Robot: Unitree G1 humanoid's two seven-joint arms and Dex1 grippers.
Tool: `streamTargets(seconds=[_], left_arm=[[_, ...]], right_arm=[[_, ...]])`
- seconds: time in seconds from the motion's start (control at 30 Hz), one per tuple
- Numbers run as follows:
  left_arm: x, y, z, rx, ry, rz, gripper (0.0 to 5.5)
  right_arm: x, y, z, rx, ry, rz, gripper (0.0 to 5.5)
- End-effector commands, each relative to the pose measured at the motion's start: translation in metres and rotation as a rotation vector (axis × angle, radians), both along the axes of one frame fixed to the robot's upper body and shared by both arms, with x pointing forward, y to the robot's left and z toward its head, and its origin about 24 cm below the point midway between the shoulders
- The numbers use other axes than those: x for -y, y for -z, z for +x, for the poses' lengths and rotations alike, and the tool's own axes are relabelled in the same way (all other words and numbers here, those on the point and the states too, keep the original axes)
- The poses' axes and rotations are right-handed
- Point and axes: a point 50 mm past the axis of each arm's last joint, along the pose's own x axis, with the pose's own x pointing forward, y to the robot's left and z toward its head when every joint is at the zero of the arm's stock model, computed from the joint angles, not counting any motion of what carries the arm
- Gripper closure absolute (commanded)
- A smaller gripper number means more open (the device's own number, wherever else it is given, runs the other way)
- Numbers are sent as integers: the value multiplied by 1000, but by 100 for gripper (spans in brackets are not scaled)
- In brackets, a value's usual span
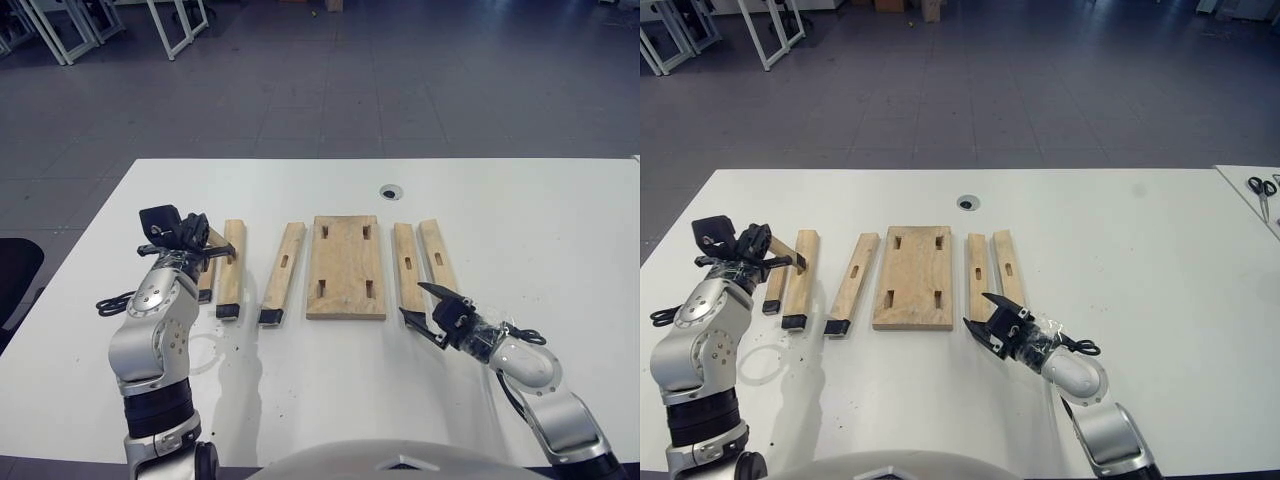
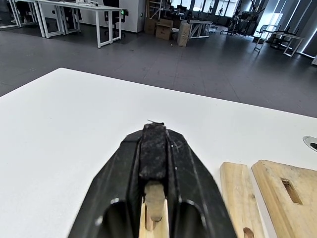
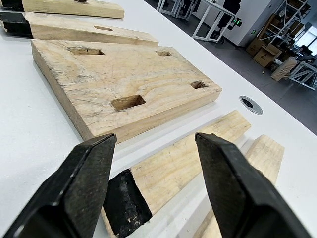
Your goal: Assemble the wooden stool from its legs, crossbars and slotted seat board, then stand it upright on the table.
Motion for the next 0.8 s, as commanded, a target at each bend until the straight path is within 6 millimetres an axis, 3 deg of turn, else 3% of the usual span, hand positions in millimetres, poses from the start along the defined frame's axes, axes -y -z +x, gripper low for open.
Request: streamTargets(seconds=[0.03,0.33,0.8], left_arm=[[-3,4,-4,-45,-16,32,506],[-10,-15,-1,91,-78,28,506],[-1,13,-11,-42,-36,-6,506]], right_arm=[[3,0,1,-4,13,-11,256],[3,0,1,-8,12,-11,256],[4,0,0,-10,12,-12,256]])
